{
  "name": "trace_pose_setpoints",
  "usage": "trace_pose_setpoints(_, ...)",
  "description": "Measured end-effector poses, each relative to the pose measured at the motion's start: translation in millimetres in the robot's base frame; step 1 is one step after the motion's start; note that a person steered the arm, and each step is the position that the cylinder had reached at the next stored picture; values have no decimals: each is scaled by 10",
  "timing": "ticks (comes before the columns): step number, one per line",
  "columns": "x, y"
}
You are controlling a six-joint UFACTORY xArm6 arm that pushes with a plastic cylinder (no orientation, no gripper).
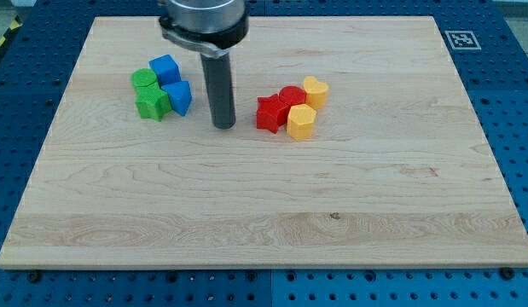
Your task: Move the red star and blue triangle in opposite directions
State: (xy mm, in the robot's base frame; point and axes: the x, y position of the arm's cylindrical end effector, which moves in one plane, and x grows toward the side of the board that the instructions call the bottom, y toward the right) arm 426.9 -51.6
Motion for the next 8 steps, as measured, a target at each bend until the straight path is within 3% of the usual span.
trace_pose_setpoints(3,-9,542)
trace_pose_setpoints(5,681,257)
trace_pose_setpoints(8,693,181)
